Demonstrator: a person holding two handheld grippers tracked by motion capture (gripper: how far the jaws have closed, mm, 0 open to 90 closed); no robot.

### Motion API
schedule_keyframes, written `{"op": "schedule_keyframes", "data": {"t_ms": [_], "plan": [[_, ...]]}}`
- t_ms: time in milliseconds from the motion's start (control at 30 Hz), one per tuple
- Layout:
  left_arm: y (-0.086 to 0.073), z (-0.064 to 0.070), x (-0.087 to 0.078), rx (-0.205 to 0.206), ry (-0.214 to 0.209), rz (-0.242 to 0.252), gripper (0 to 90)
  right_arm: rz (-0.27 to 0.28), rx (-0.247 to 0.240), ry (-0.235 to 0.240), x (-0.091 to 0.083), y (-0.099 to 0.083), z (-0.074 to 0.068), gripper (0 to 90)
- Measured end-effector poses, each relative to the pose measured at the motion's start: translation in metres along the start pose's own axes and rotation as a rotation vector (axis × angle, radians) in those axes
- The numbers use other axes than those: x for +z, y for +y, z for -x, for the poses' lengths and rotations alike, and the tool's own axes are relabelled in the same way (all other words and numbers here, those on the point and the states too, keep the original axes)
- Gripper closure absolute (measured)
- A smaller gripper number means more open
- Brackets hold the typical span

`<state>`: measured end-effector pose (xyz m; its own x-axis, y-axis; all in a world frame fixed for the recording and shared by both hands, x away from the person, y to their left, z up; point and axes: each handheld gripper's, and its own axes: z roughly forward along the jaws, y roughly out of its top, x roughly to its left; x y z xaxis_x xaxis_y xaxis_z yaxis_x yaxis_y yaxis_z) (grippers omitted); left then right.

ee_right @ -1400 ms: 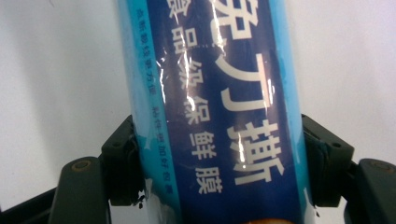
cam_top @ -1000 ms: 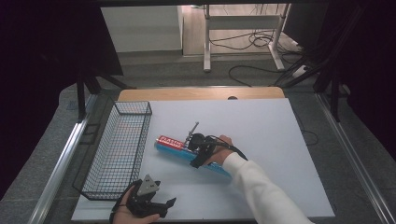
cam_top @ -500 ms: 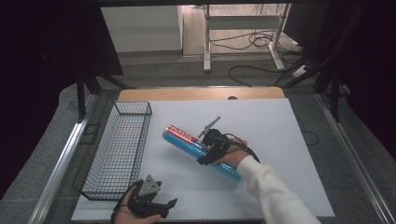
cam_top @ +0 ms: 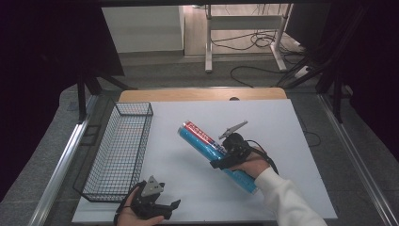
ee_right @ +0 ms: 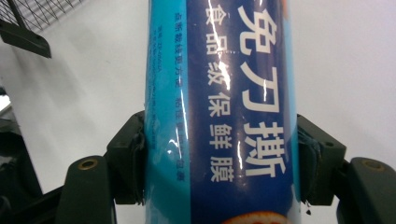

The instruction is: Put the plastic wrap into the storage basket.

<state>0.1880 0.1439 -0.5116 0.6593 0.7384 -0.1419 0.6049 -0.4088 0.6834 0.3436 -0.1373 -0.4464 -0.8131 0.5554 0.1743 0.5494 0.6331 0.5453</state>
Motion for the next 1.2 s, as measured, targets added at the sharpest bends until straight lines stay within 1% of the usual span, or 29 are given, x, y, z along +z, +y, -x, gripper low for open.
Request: {"op": "schedule_keyframes", "data": {"t_ms": [33,67,100,133,167,200,233,267,300,333,400,433,467,500,533,633,700,733,767,800,833,933,967,1033,1067,1100,1133,1167,1200], "plan": [[0.002,0.000,0.000,-0.014,-0.007,0.013,18.8,0.006,0.008,0.003,-0.002,-0.002,0.000,32.4],[0.002,0.000,0.000,-0.014,-0.007,0.013,18.7,0.006,0.008,0.003,-0.002,-0.002,0.000,32.4],[0.003,0.000,0.000,-0.021,-0.012,0.019,18.7,0.017,0.021,0.006,-0.004,-0.005,0.000,32.4],[0.006,-0.001,0.000,-0.048,-0.032,0.035,18.2,0.035,0.051,0.018,-0.007,-0.010,0.000,32.4],[0.006,-0.001,0.000,-0.048,-0.032,0.035,17.9,0.035,0.051,0.018,-0.007,-0.010,0.000,32.4],[0.008,-0.002,-0.001,-0.078,-0.049,0.052,17.6,0.055,0.075,0.026,-0.011,-0.016,-0.001,32.4],[0.008,-0.002,-0.001,-0.078,-0.049,0.052,17.4,0.062,0.081,0.029,-0.012,-0.017,-0.001,32.4],[0.011,-0.003,-0.001,-0.103,-0.069,0.064,17.4,0.062,0.081,0.029,-0.012,-0.017,-0.001,32.4],[0.014,-0.005,-0.001,-0.138,-0.099,0.085,16.3,0.085,0.099,0.033,-0.015,-0.023,-0.002,32.4],[0.014,-0.005,-0.001,-0.138,-0.099,0.085,15.8,0.085,0.099,0.033,-0.015,-0.023,-0.002,32.4],[0.020,-0.006,0.000,-0.175,-0.137,0.110,15.3,0.103,0.118,0.039,-0.018,-0.026,-0.003,32.4],[0.025,-0.008,0.001,-0.198,-0.167,0.126,14.6,0.116,0.136,0.046,-0.021,-0.030,-0.003,32.4],[0.028,-0.008,0.002,-0.210,-0.181,0.135,14.3,0.123,0.145,0.051,-0.021,-0.031,-0.004,32.4],[0.028,-0.008,0.002,-0.210,-0.181,0.135,14.1,0.123,0.145,0.051,-0.021,-0.031,-0.004,32.4],[0.033,-0.010,0.003,-0.233,-0.204,0.155,14.1,0.126,0.150,0.051,-0.022,-0.032,-0.004,32.4],[0.041,-0.013,0.008,-0.255,-0.221,0.176,14.1,0.129,0.156,0.067,-0.022,-0.036,-0.003,32.4],[0.047,-0.015,0.012,-0.283,-0.256,0.192,14.0,0.130,0.159,0.066,-0.021,-0.038,-0.004,32.4],[0.052,-0.019,0.015,-0.313,-0.301,0.216,13.5,0.136,0.162,0.069,-0.020,-0.039,-0.005,32.4],[0.055,-0.020,0.017,-0.327,-0.321,0.227,13.2,0.140,0.164,0.070,-0.019,-0.039,-0.005,32.4],[0.055,-0.020,0.017,-0.327,-0.321,0.227,12.7,0.140,0.164,0.070,-0.019,-0.039,-0.005,32.4],[0.059,-0.022,0.019,-0.349,-0.347,0.245,12.7,0.145,0.169,0.074,-0.019,-0.039,-0.005,32.4],[0.067,-0.027,0.023,-0.383,-0.392,0.280,10.9,0.157,0.182,0.076,-0.019,-0.040,-0.006,32.4],[0.071,-0.032,0.026,-0.407,-0.429,0.295,10.1,0.166,0.185,0.084,-0.019,-0.039,-0.007,32.4],[0.078,-0.036,0.031,-0.434,-0.466,0.309,9.1,0.176,0.186,0.085,-0.019,-0.039,-0.008,32.4],[0.081,-0.037,0.033,-0.442,-0.484,0.317,8.8,0.181,0.187,0.089,-0.019,-0.038,-0.010,32.4],[0.081,-0.037,0.033,-0.442,-0.484,0.317,8.8,0.181,0.187,0.089,-0.019,-0.038,-0.010,32.4],[0.088,-0.040,0.036,-0.451,-0.535,0.322,8.8,0.194,0.189,0.092,-0.019,-0.036,-0.012,32.4],[0.088,-0.040,0.036,-0.451,-0.535,0.322,8.6,0.194,0.189,0.092,-0.019,-0.036,-0.012,32.4],[0.093,-0.040,0.039,-0.458,-0.559,0.325,8.8,0.210,0.190,0.099,-0.019,-0.033,-0.015,32.4]]}}
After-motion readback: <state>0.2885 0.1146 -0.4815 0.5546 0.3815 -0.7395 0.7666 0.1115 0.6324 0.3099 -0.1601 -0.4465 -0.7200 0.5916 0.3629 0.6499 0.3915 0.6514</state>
